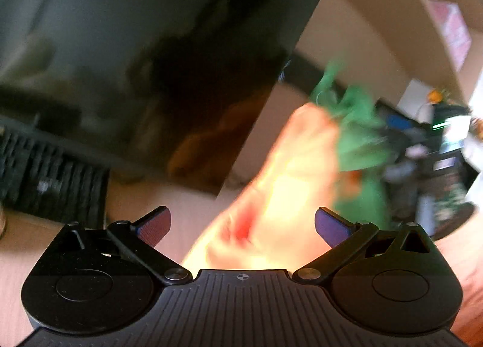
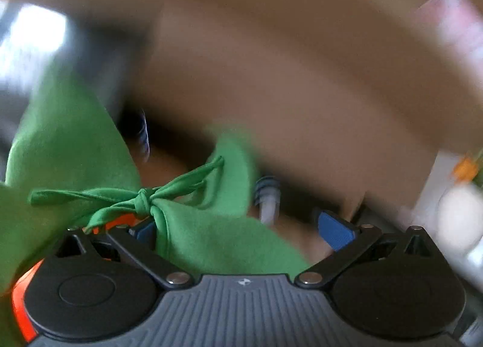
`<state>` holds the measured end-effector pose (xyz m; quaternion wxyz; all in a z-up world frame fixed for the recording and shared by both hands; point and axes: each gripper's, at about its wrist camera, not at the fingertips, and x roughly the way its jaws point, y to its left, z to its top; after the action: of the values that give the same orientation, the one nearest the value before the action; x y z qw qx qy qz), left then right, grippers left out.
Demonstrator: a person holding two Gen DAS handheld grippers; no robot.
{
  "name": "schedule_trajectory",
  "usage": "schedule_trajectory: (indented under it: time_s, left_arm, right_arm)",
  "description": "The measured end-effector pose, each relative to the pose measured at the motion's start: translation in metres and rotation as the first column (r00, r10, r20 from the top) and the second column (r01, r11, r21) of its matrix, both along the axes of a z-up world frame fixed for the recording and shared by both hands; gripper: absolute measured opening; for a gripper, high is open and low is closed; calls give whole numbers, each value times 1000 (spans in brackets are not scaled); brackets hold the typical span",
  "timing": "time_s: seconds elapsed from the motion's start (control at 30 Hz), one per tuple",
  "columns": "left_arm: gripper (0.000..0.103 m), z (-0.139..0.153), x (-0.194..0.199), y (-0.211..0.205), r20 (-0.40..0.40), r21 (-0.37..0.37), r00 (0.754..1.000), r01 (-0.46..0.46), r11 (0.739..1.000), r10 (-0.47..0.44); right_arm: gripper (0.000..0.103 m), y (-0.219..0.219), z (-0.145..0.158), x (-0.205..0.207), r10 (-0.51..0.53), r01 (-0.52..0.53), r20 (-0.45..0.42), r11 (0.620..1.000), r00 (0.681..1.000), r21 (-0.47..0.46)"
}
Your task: Fold clothes
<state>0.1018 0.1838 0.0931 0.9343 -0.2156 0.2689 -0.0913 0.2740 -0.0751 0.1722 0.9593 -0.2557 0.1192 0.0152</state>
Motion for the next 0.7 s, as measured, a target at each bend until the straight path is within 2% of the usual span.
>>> schedule_trajectory:
  time_s: [0.07, 0.1, 0.23, 0.3, 0.37, 0.47, 0.6, 0.63, 0.7]
  left_arm:
    - [103, -13, 2, -5, -53, 11, 999, 11, 1000, -10]
    - [103, -21, 6, -10, -84, 12, 996, 27, 1000, -26]
    - [103, -51, 30, -34, -171, -38, 976, 130, 991, -134]
    - [103, -68, 50, -48, -196, -84, 960, 188, 978, -202]
    - [103, -85, 71, -61, -221, -121, 942, 232, 965, -254]
    - [103, -112, 101, -70, -287, -131, 926, 216, 968, -246]
    - [103, -128, 106, -55, -354, -174, 913, 150, 973, -204]
    - [103, -125, 102, -49, -346, -188, 916, 141, 972, -200]
    - [103, -110, 91, -36, -310, -167, 935, 128, 978, -175]
  right_arm:
    - [103, 5, -39, 11, -13, 14, -81, 1000, 997, 1]
    - [103, 2, -50, 7, 23, -16, -119, 998, 993, 57]
    - [103, -17, -65, -13, 81, -45, -176, 979, 981, 200]
    - [103, -34, -69, -21, 119, -40, -242, 950, 963, 309]
    - [103, -53, -88, -33, 177, 1, -354, 893, 918, 449]
    - [103, -80, -138, -51, 272, 124, -523, 789, 808, 602]
    - [103, -94, -169, -69, 279, 197, -585, 760, 762, 619]
    - [103, -97, -177, -74, 281, 215, -600, 753, 749, 622]
    - [103, -104, -193, -83, 286, 252, -628, 738, 723, 626]
